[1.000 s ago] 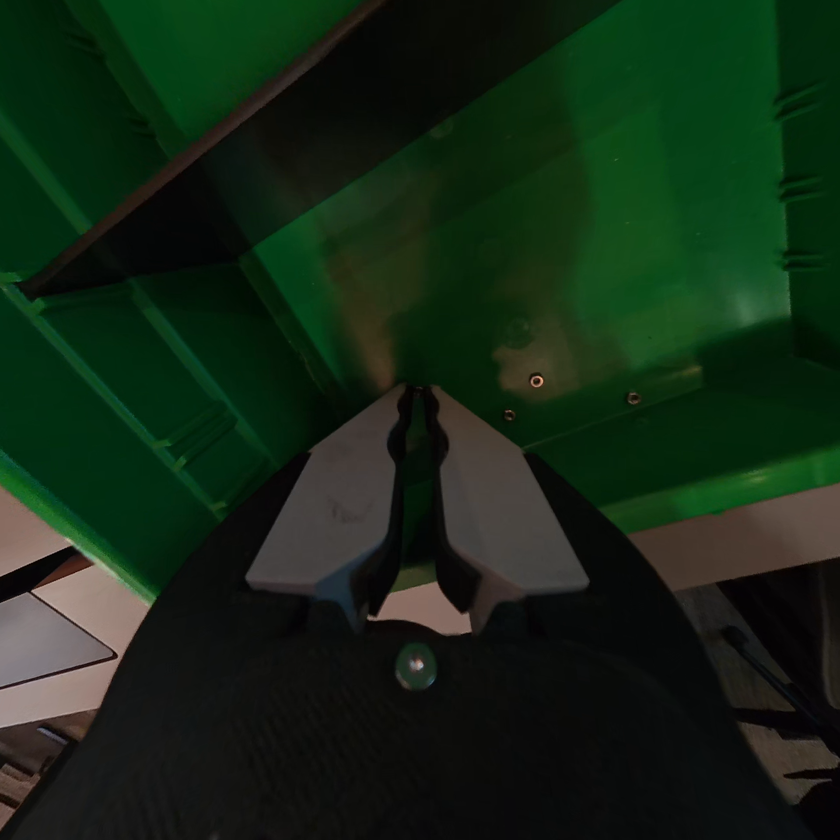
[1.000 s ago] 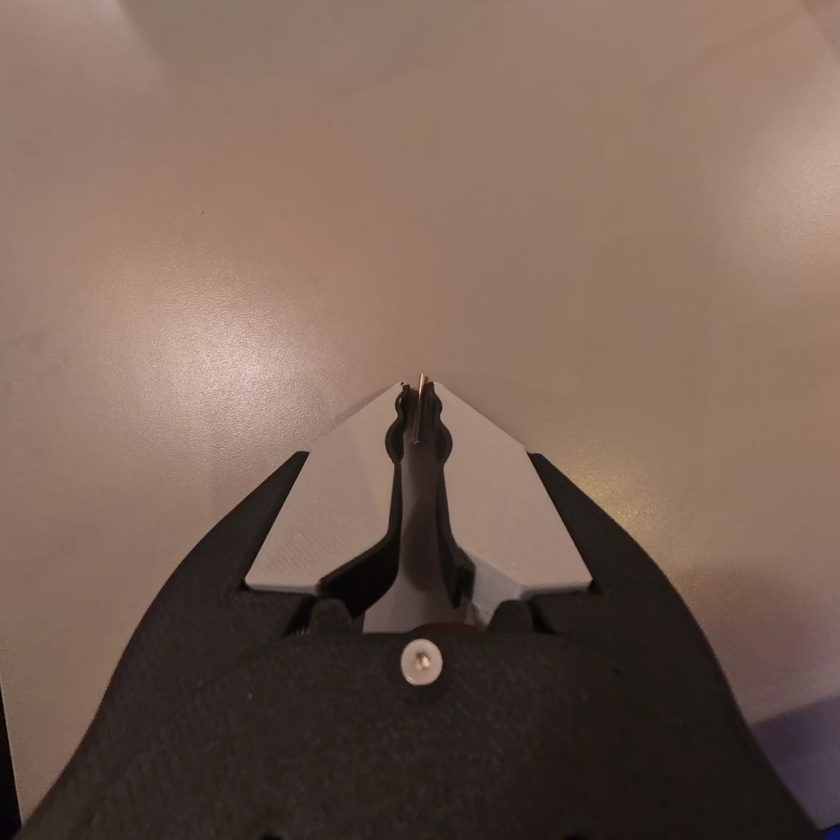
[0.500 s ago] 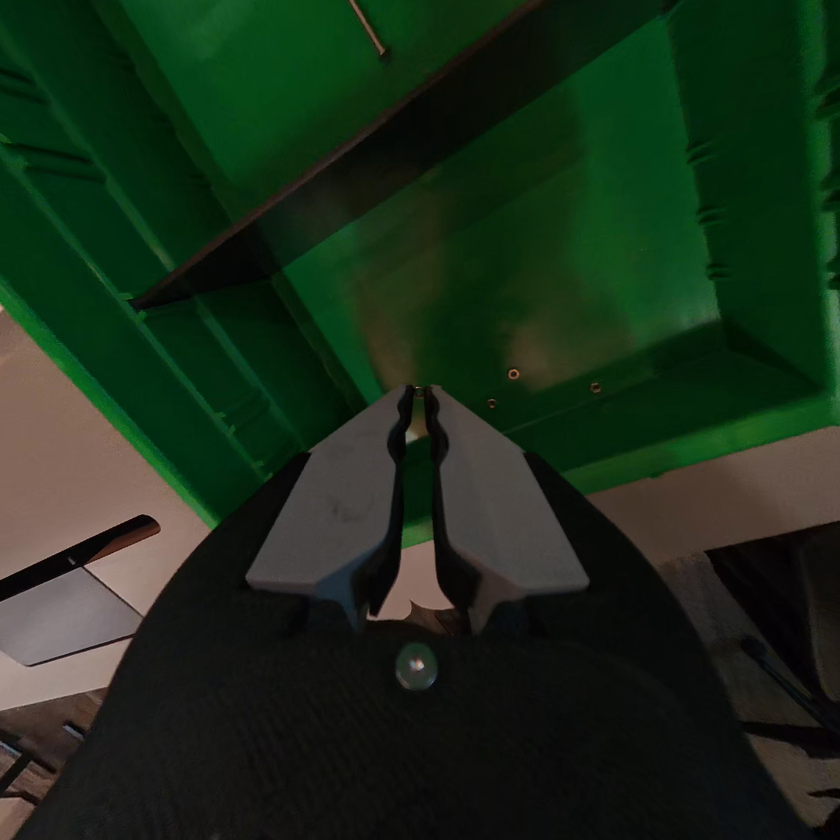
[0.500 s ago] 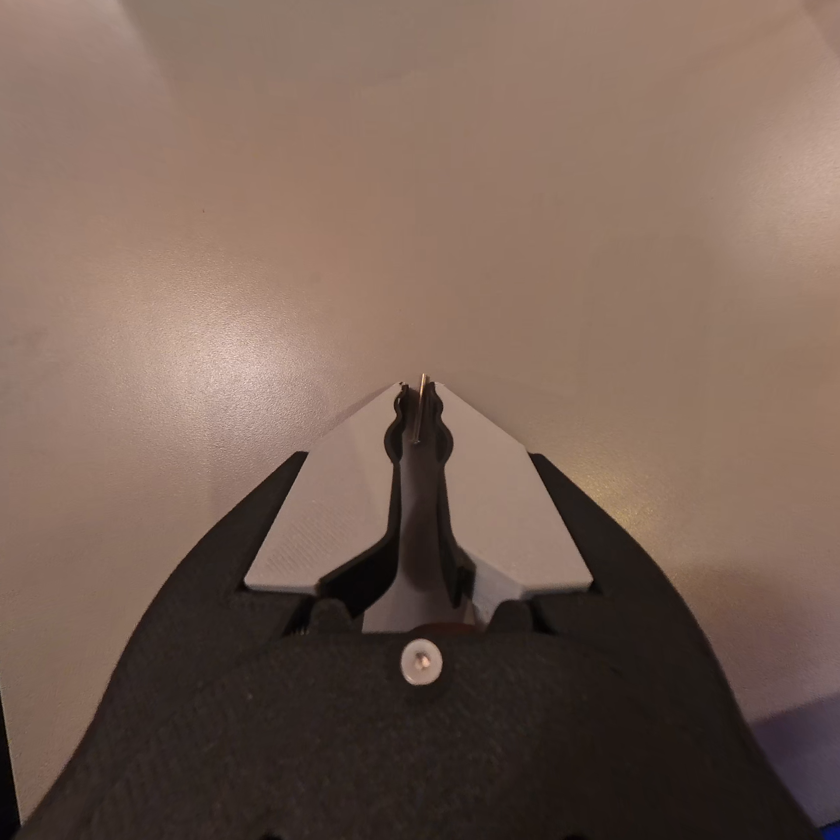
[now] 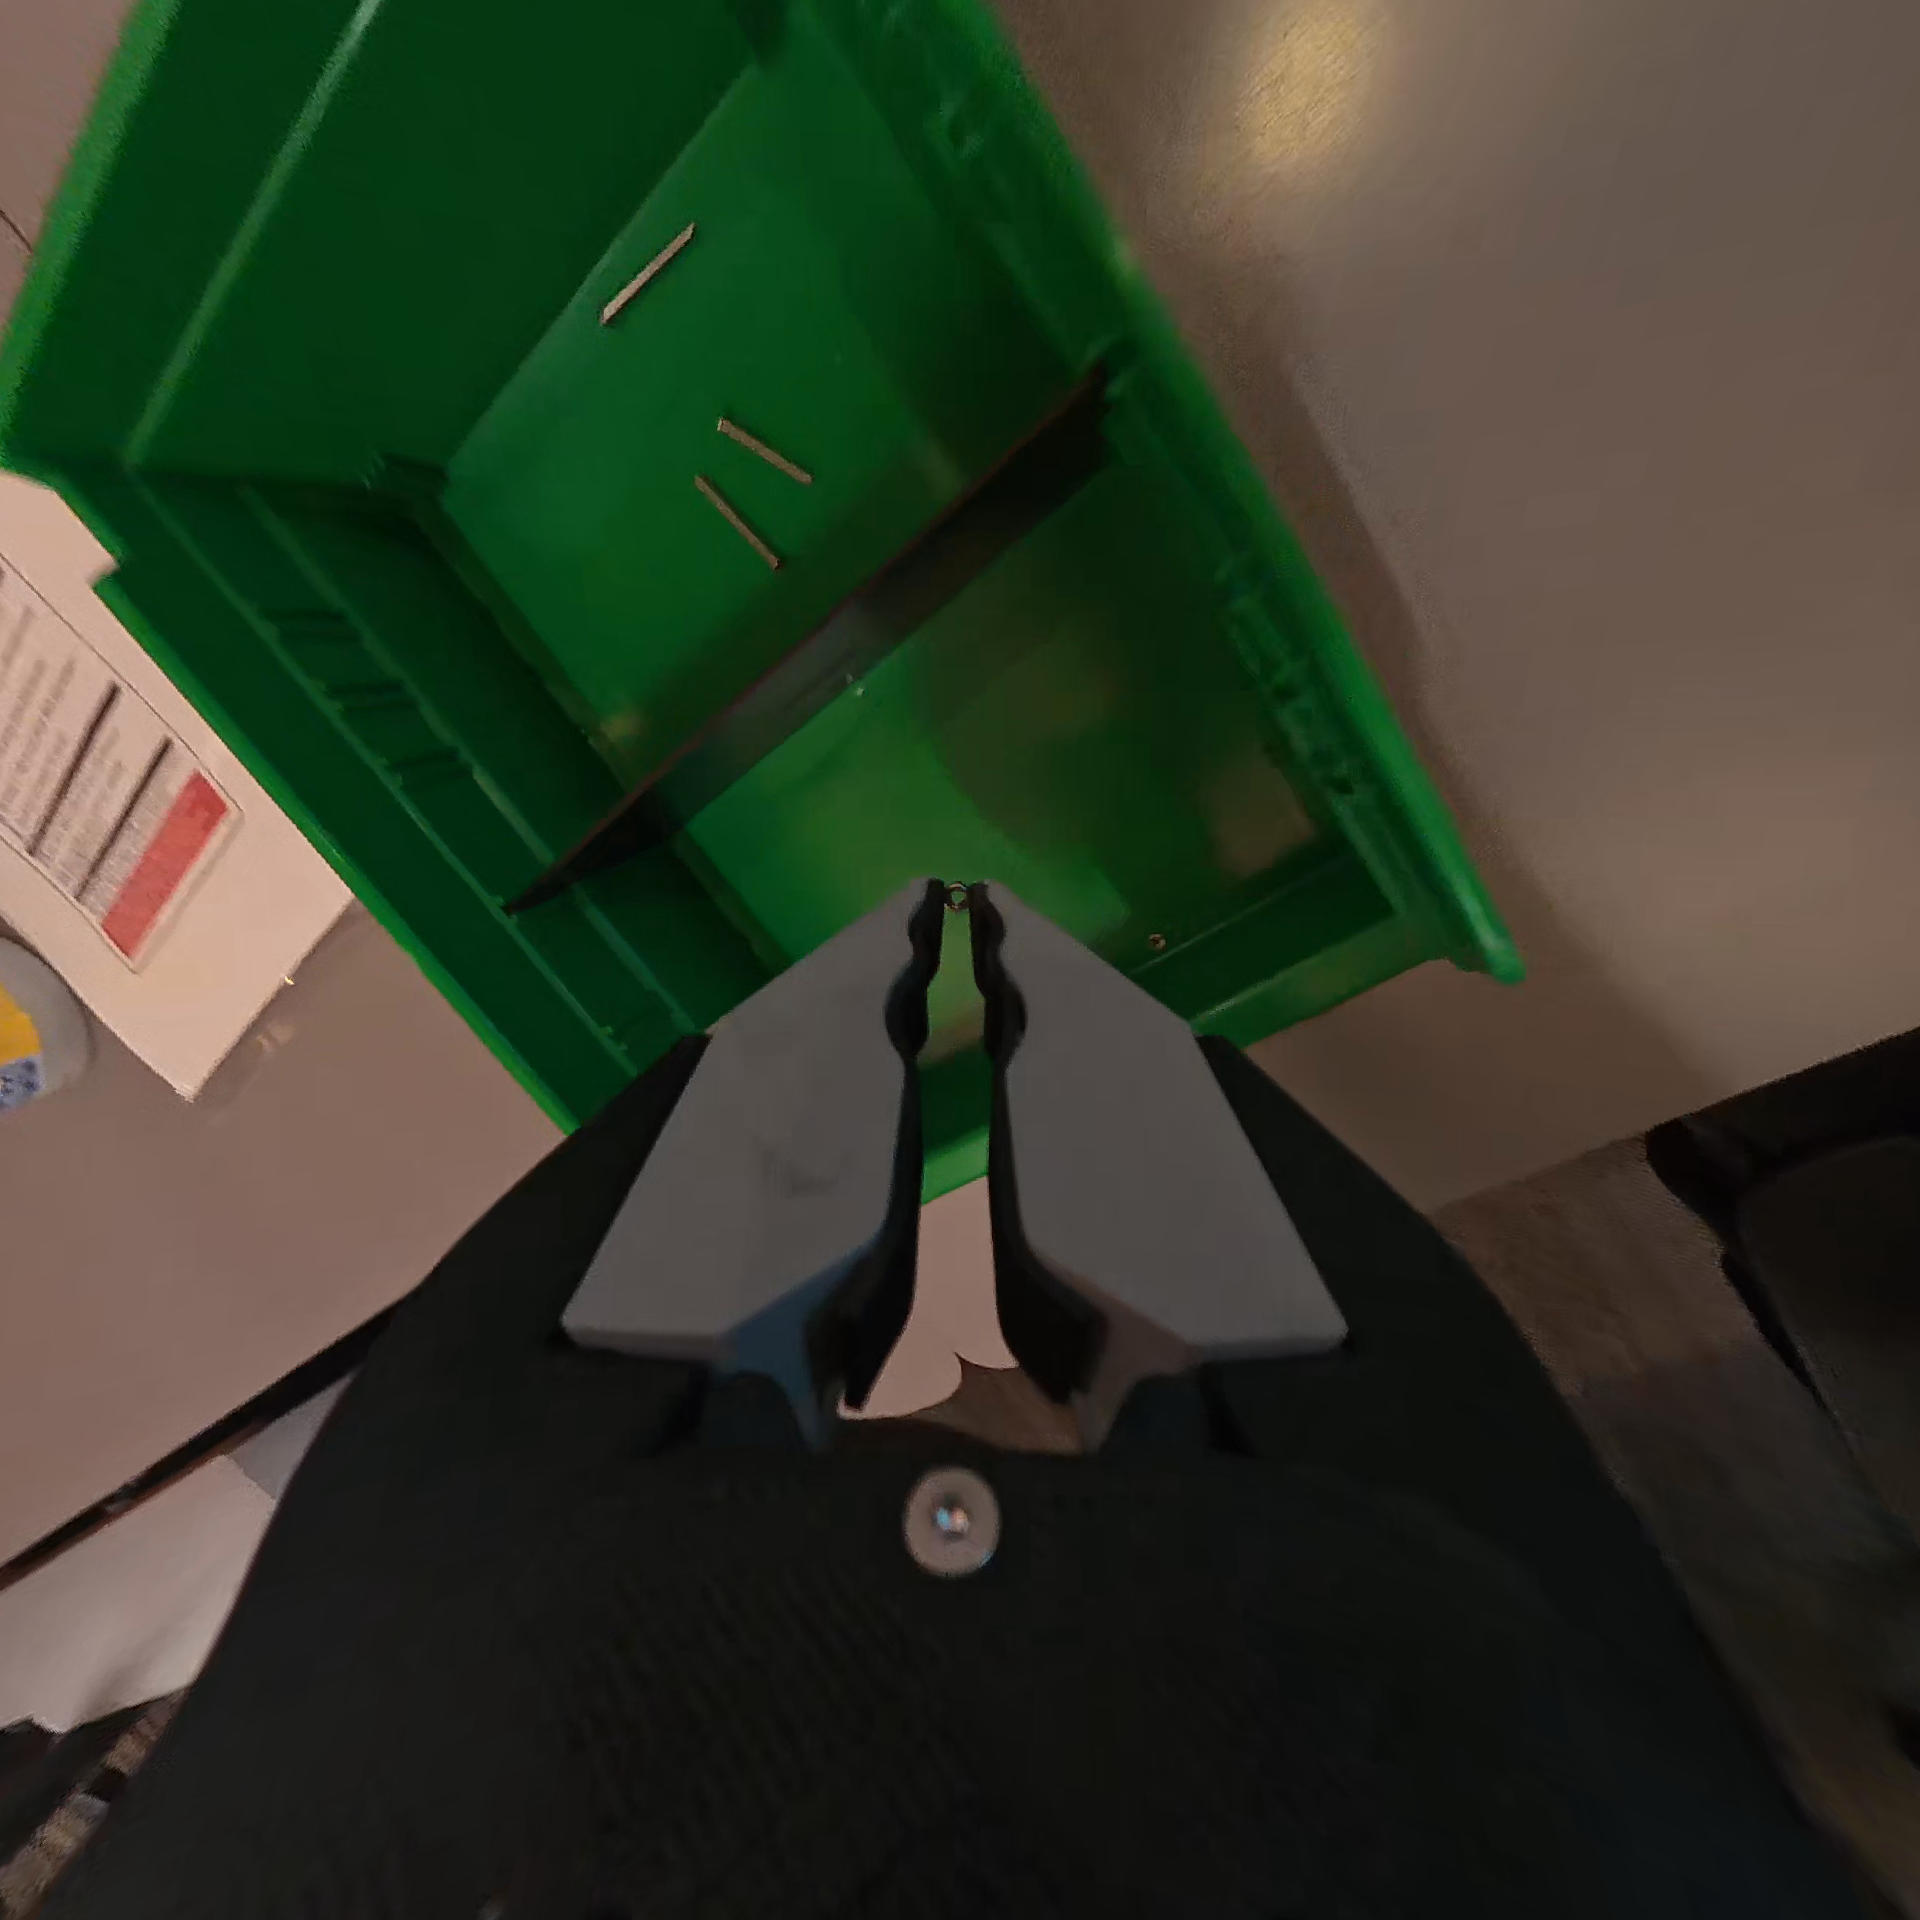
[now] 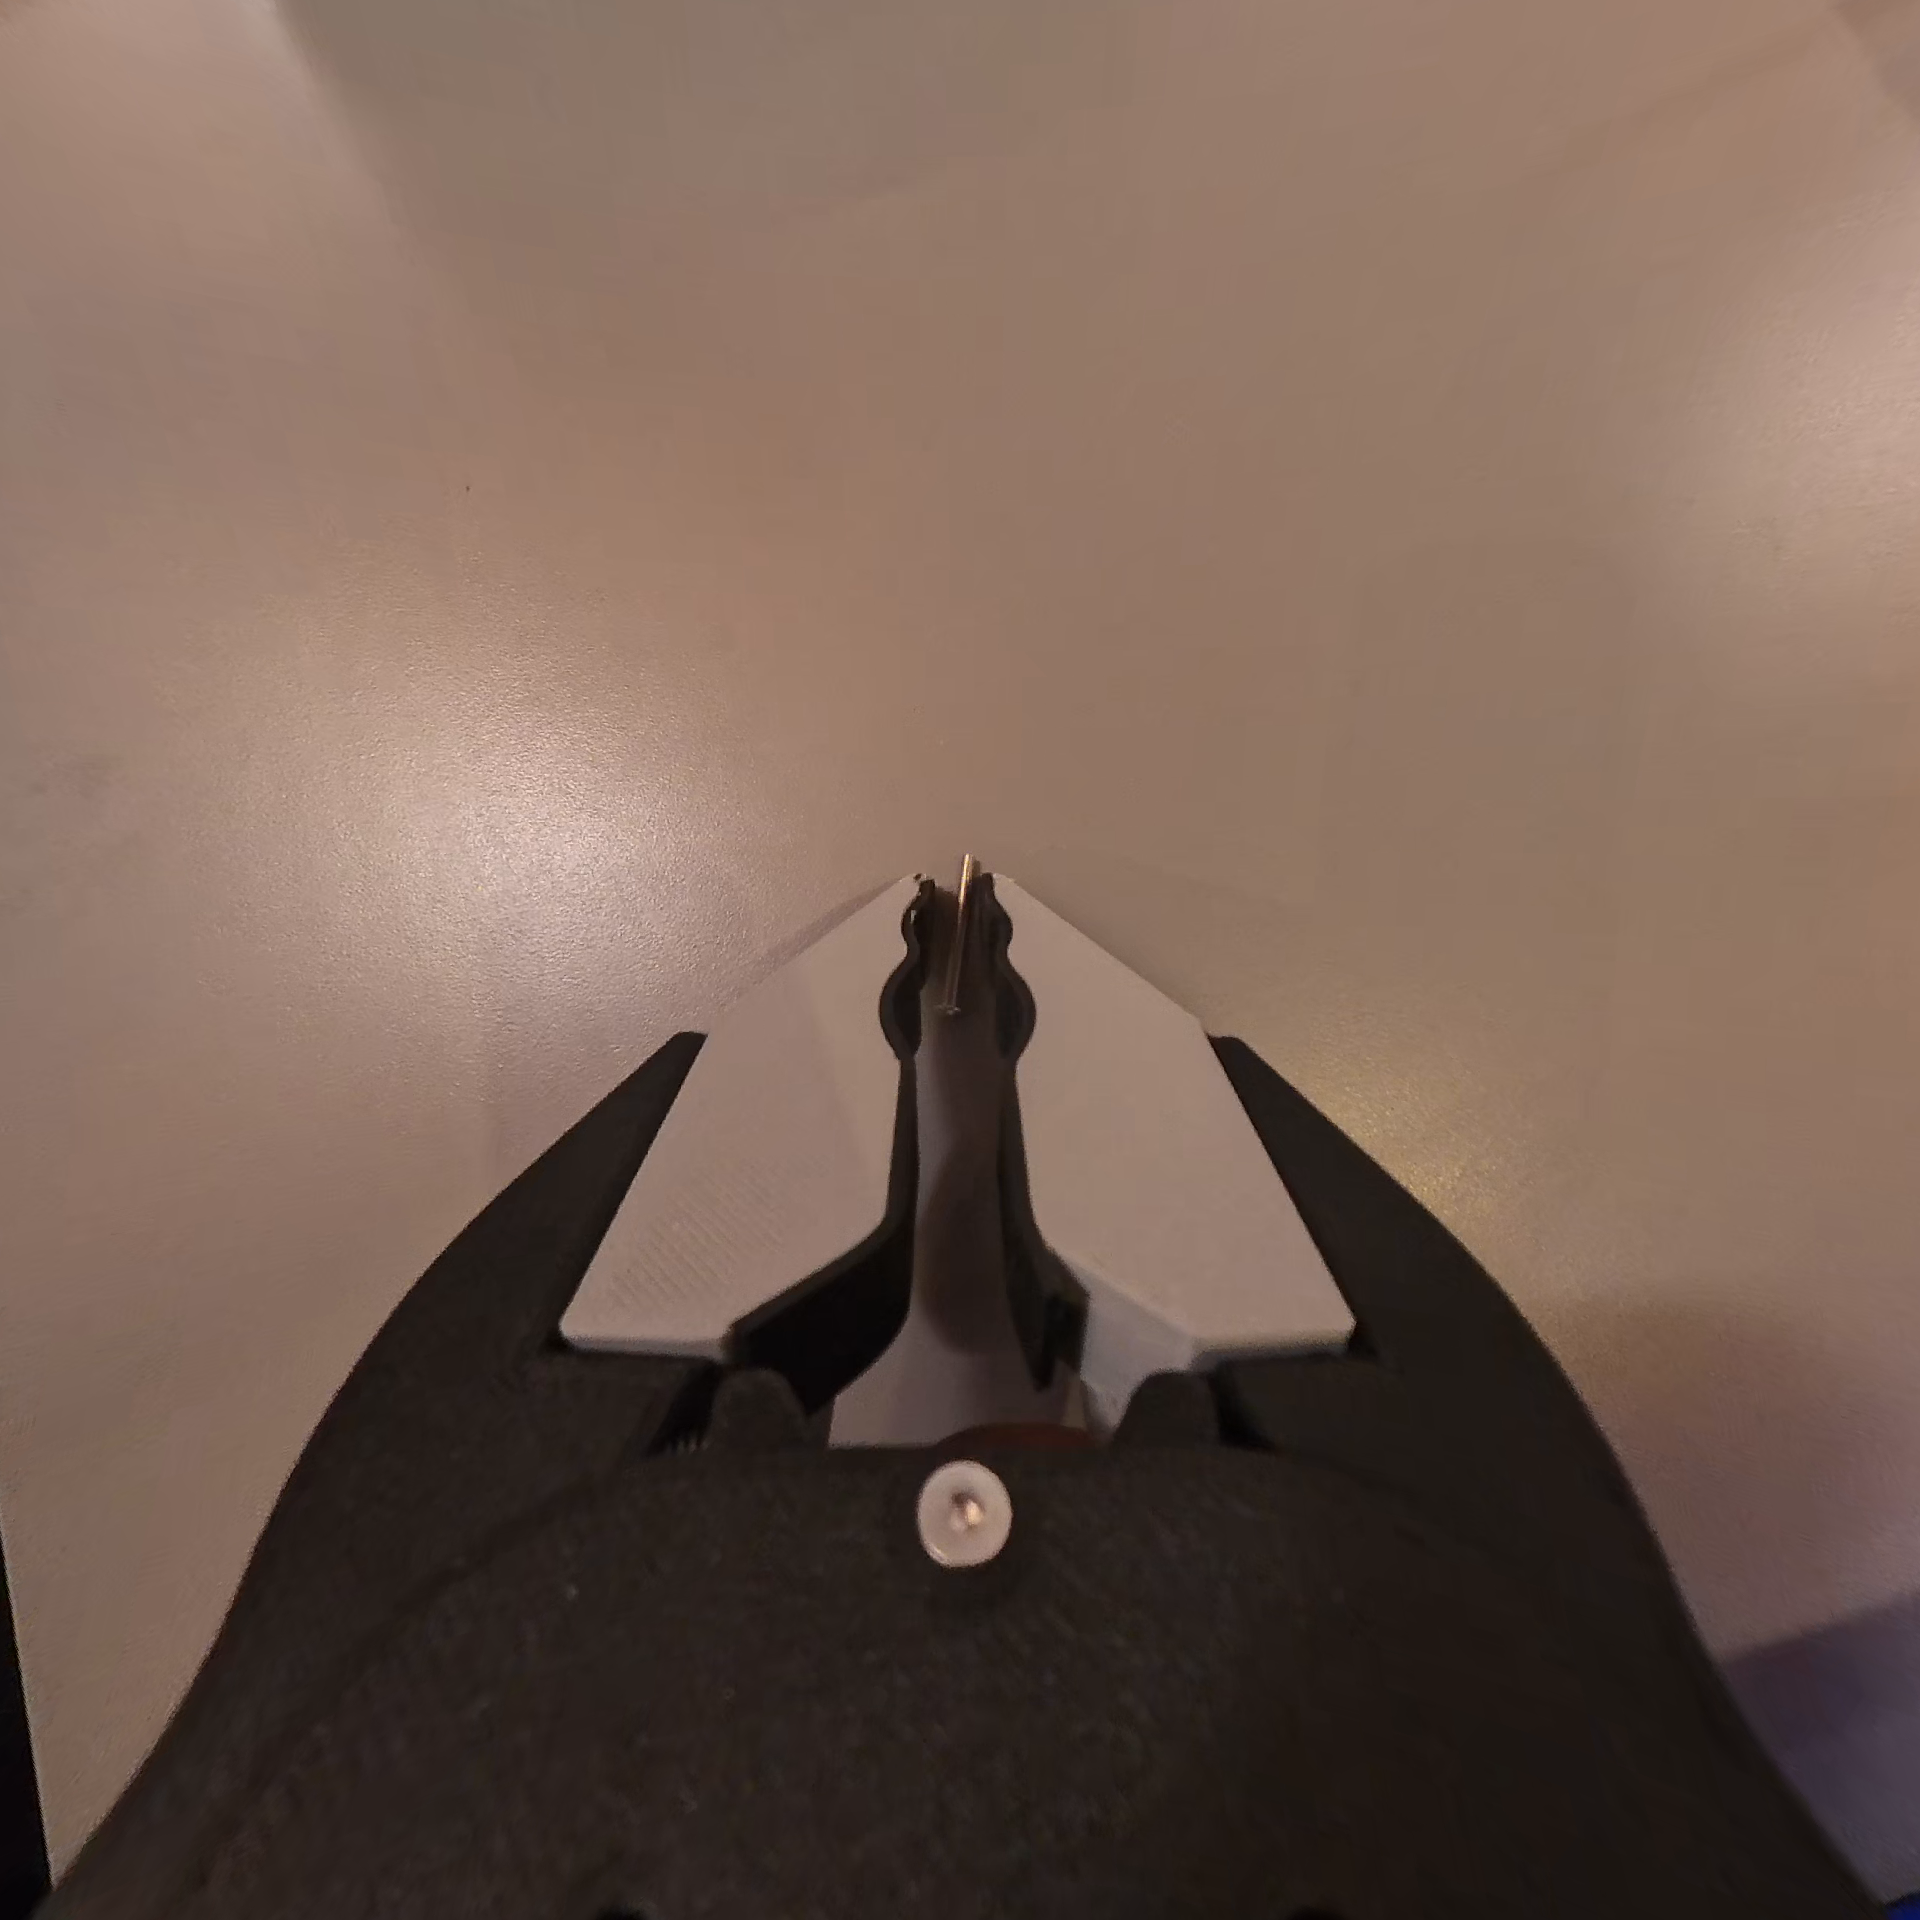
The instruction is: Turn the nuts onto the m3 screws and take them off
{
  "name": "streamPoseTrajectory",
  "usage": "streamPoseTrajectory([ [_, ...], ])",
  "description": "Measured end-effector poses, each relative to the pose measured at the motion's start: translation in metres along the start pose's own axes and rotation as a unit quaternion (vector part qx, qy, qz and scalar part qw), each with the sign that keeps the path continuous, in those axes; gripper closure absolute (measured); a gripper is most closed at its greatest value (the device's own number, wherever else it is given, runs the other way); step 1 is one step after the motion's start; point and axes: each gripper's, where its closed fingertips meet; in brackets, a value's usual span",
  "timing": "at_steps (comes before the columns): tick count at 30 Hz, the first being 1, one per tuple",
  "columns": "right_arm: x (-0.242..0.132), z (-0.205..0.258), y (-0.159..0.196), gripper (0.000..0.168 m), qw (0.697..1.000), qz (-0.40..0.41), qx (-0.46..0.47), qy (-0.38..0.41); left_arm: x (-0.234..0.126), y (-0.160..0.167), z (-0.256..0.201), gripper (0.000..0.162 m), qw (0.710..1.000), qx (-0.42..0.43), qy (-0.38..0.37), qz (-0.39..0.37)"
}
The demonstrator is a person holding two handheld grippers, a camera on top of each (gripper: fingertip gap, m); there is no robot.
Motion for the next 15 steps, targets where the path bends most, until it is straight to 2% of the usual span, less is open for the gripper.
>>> streamPoseTrajectory([
  [8, 0.000, 0.000, 0.000, 0.163, 1.000, 0.000, -0.001, 0.001, -0.017, -0.061, -0.065, 0.159, 0.994, 0.106, 0.018, -0.035],
  [15, 0.000, 0.000, 0.000, 0.162, 1.000, 0.000, -0.001, 0.000, 0.006, -0.120, -0.155, 0.159, 0.973, 0.199, 0.090, -0.072],
])
Point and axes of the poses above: each gripper's, where its closed fingertips meet, x out along the fingers, y out of its underside, z = x × y across the jaws, and after that the axes turned 4 degrees about -z, right-handed
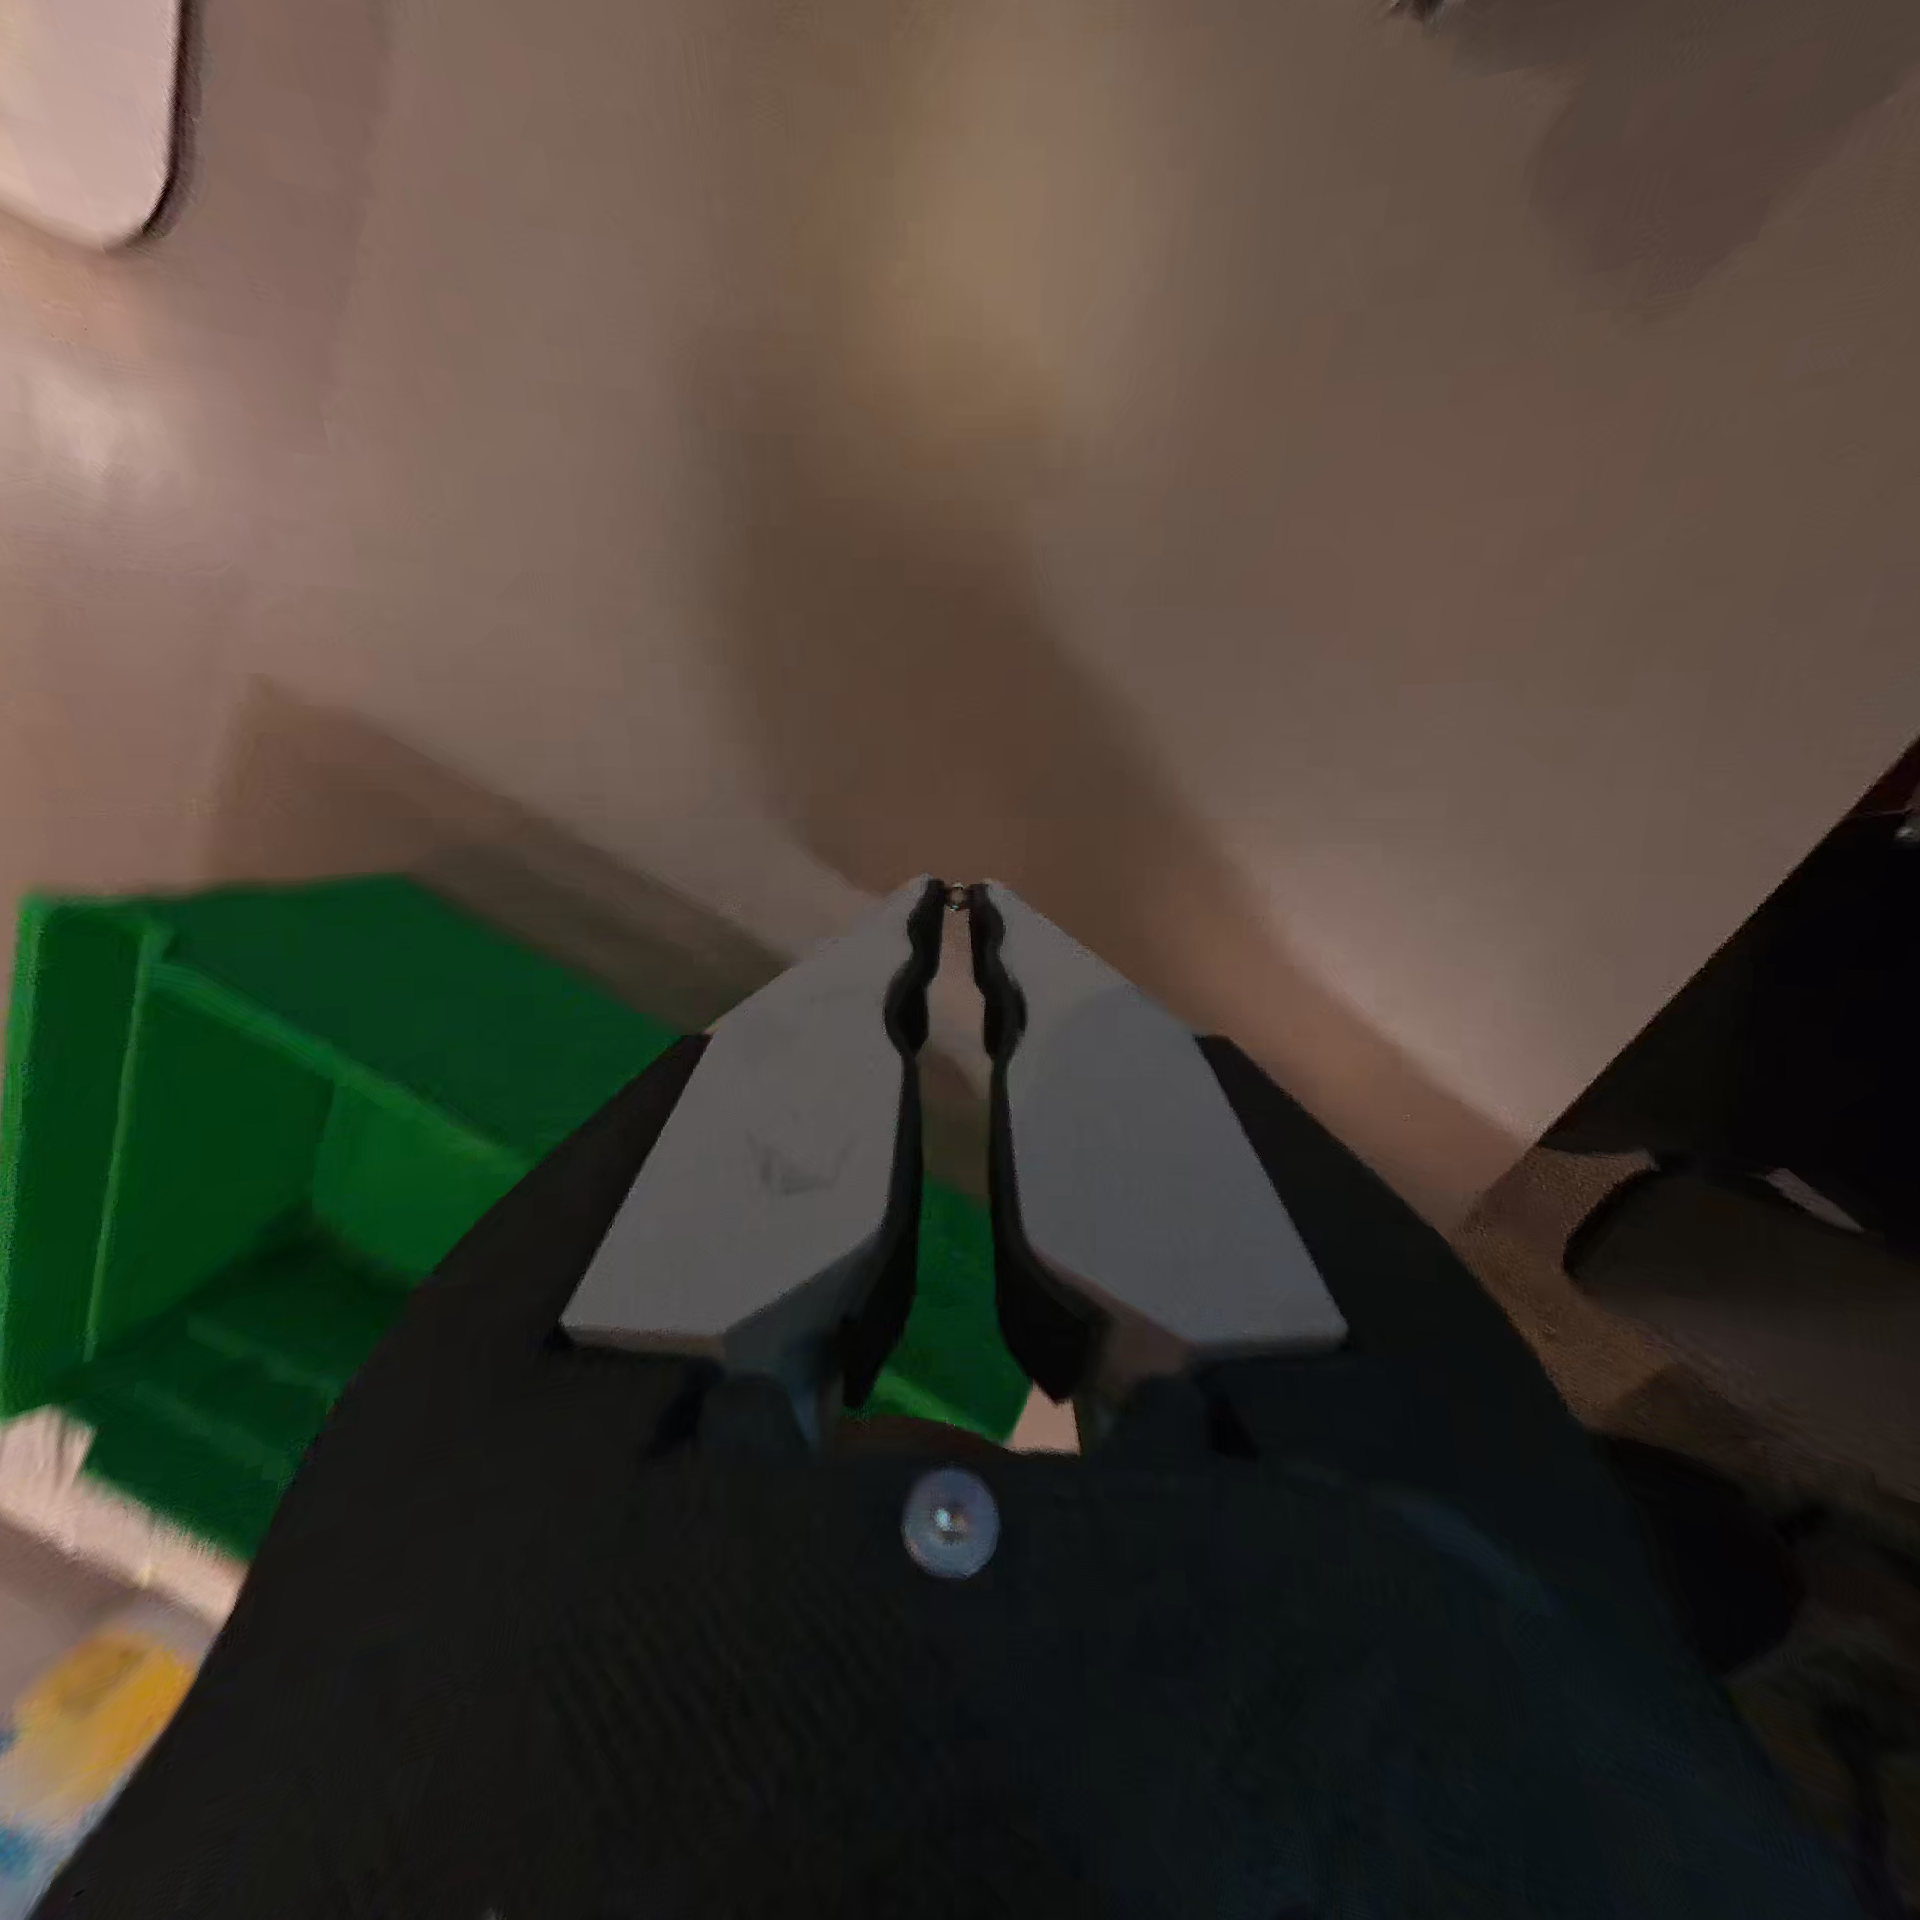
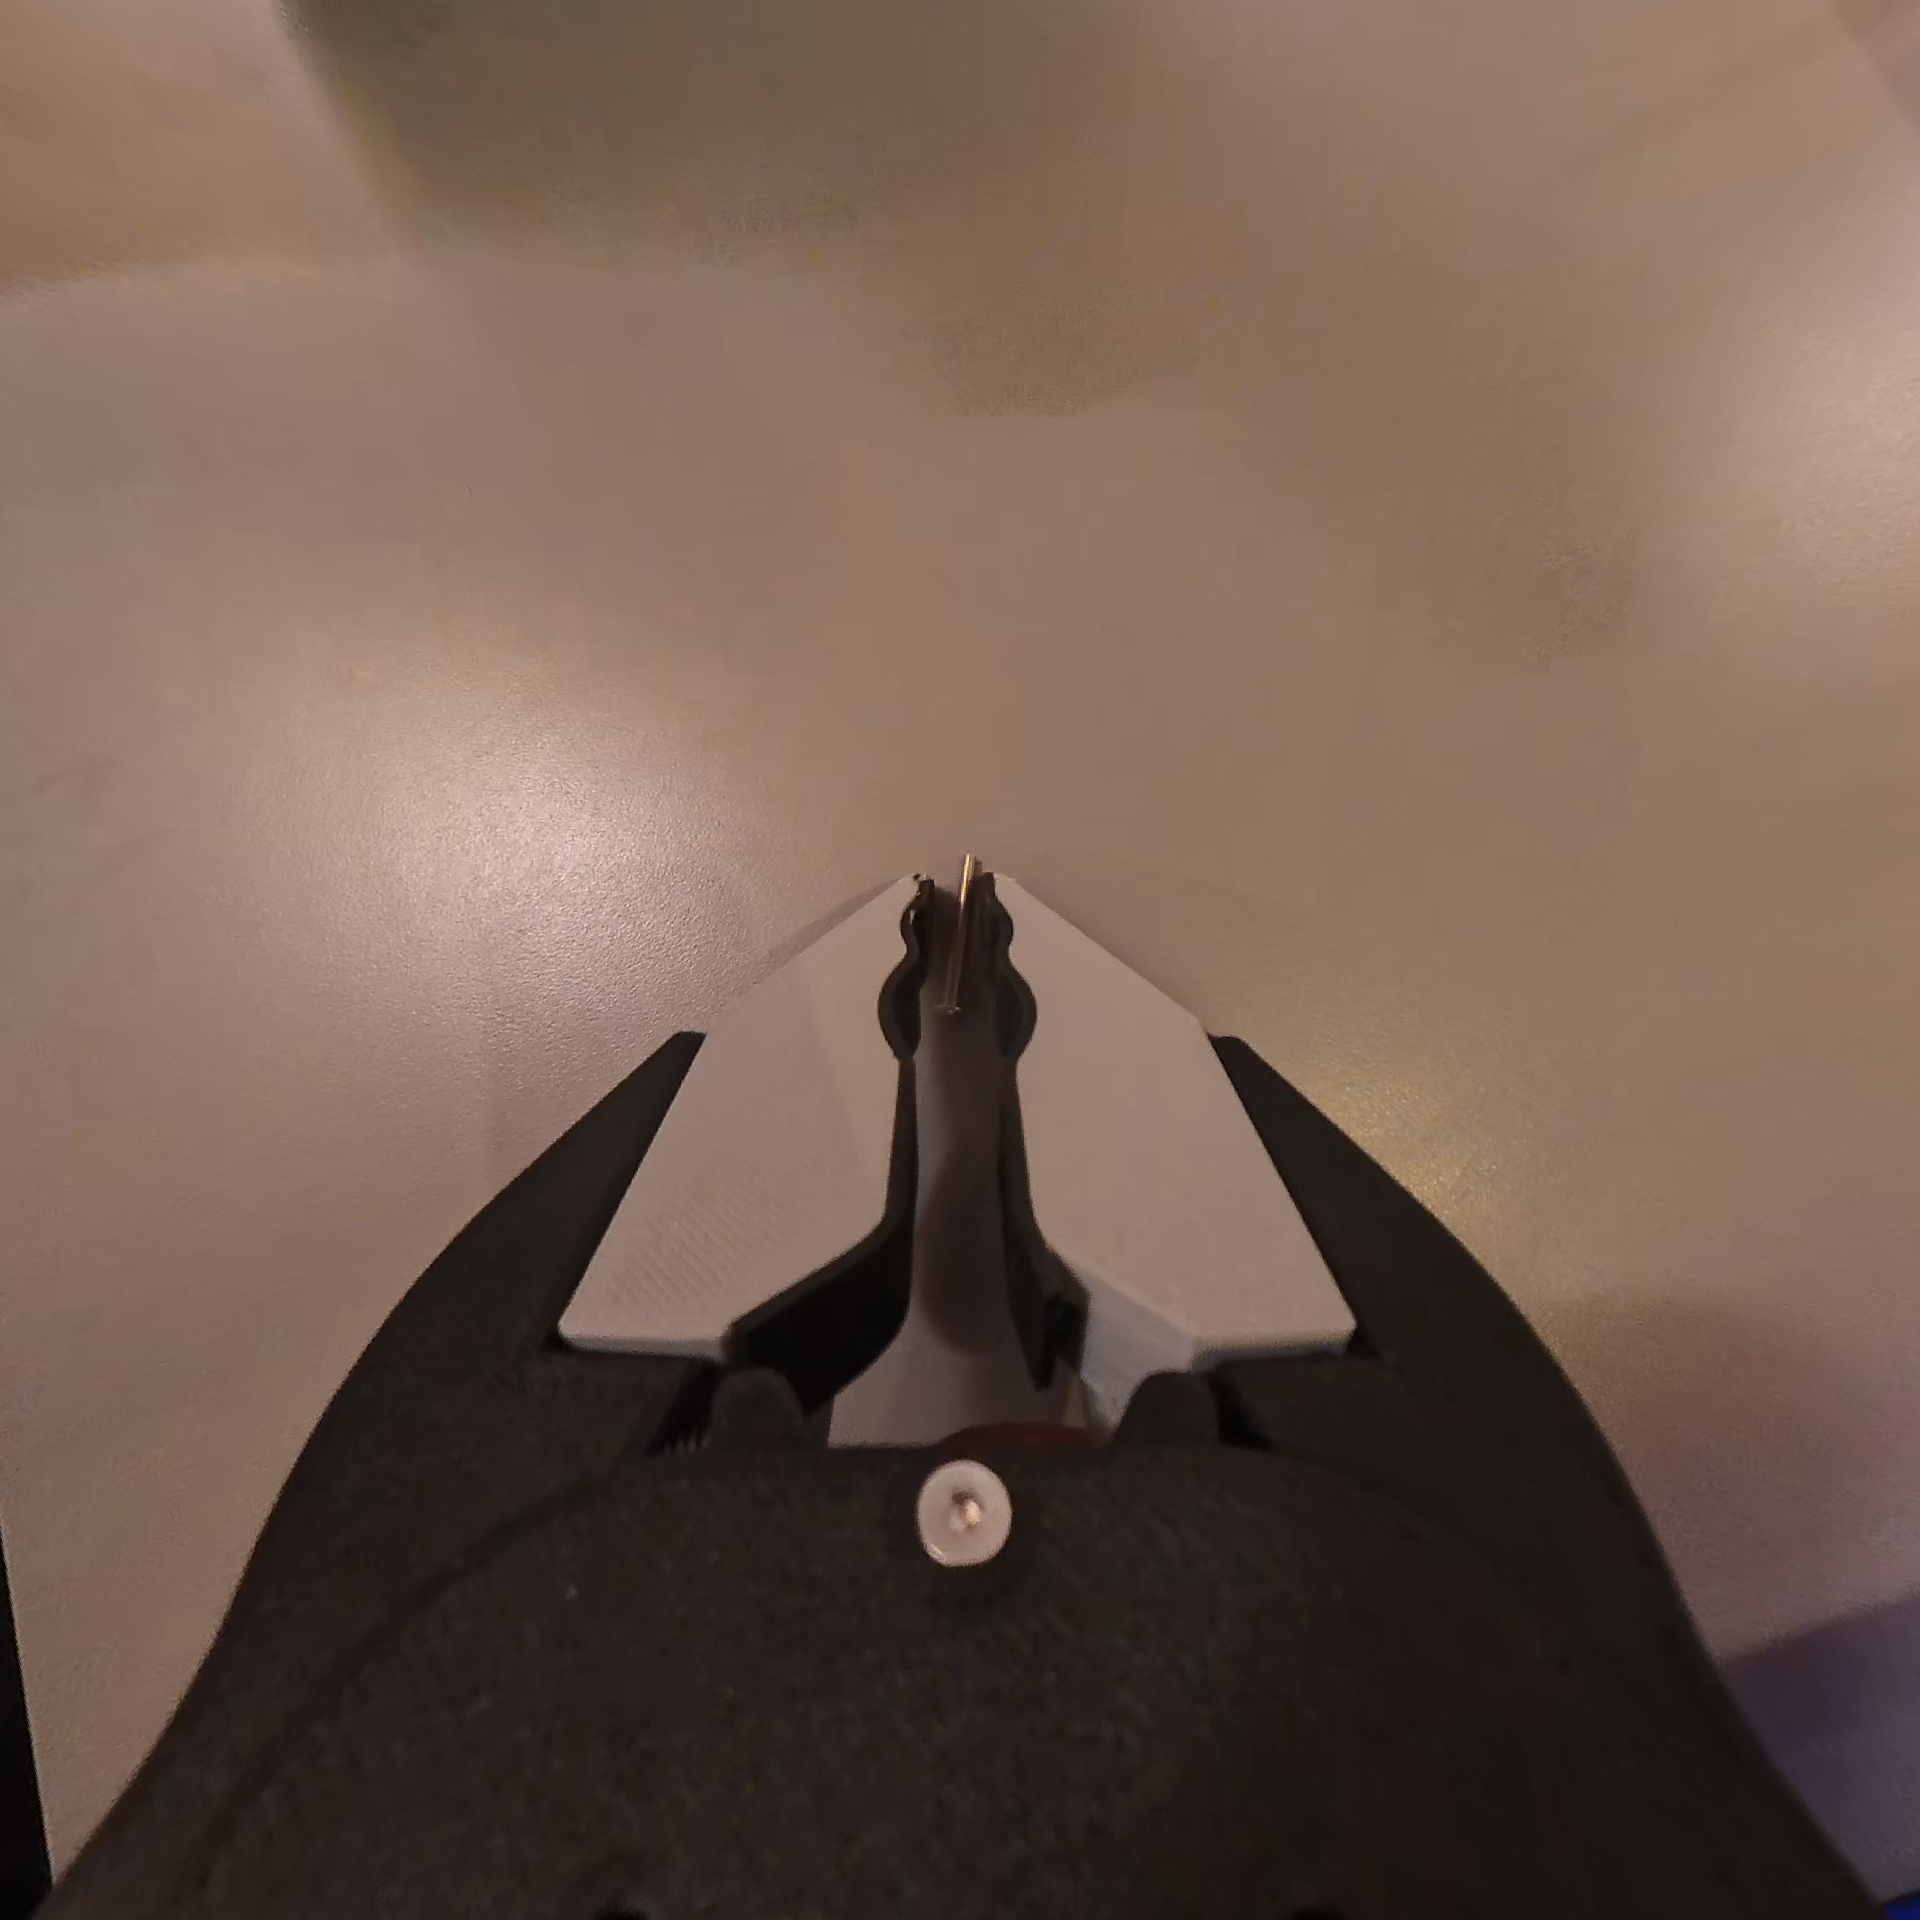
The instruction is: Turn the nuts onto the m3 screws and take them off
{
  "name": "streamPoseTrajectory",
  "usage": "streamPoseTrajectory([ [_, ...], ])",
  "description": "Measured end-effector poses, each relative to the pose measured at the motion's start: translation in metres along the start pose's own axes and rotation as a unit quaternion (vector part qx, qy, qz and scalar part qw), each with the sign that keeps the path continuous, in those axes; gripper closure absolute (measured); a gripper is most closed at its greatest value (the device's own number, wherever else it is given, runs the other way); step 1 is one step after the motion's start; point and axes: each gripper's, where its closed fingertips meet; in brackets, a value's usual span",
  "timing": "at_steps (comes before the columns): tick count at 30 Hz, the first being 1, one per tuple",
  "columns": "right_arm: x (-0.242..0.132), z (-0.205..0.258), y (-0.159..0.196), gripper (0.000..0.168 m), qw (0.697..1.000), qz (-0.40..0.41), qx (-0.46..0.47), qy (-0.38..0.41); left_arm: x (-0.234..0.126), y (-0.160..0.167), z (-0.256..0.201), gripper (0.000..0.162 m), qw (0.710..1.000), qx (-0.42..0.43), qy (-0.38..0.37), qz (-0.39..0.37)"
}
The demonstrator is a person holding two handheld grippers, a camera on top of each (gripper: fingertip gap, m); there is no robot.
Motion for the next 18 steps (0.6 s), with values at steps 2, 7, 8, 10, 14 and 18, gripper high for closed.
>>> streamPoseTrajectory([
  [2, 0.000, 0.000, 0.000, 0.162, 1.000, 0.000, -0.001, 0.001, 0.021, -0.022, -0.017, 0.159, 0.999, 0.016, 0.030, -0.016],
  [7, 0.000, 0.001, 0.000, 0.161, 1.000, 0.001, -0.003, 0.001, 0.079, -0.055, -0.053, 0.159, 0.995, 0.043, 0.091, -0.018],
  [8, 0.000, 0.001, 0.000, 0.161, 1.000, 0.002, -0.004, 0.001, 0.088, -0.059, -0.059, 0.159, 0.993, 0.046, 0.104, -0.018],
  [10, 0.000, 0.001, 0.000, 0.160, 1.000, 0.002, -0.005, 0.001, 0.101, -0.067, -0.068, 0.159, 0.991, 0.051, 0.118, -0.017],
  [14, 0.000, 0.002, 0.000, 0.158, 1.000, 0.005, -0.010, 0.004, 0.119, -0.072, -0.081, 0.159, 0.989, 0.064, 0.133, -0.008],
  [18, 0.000, 0.003, 0.000, 0.157, 1.000, 0.008, -0.016, 0.006, 0.124, -0.078, -0.086, 0.159, 0.988, 0.061, 0.143, -0.016],
])
Point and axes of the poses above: each gripper's, where its closed fingertips meet, x out along the fingers, y out of its underside, z = x × y across the jaws, and after that the axes turned 4 degrees about -z, right-handed
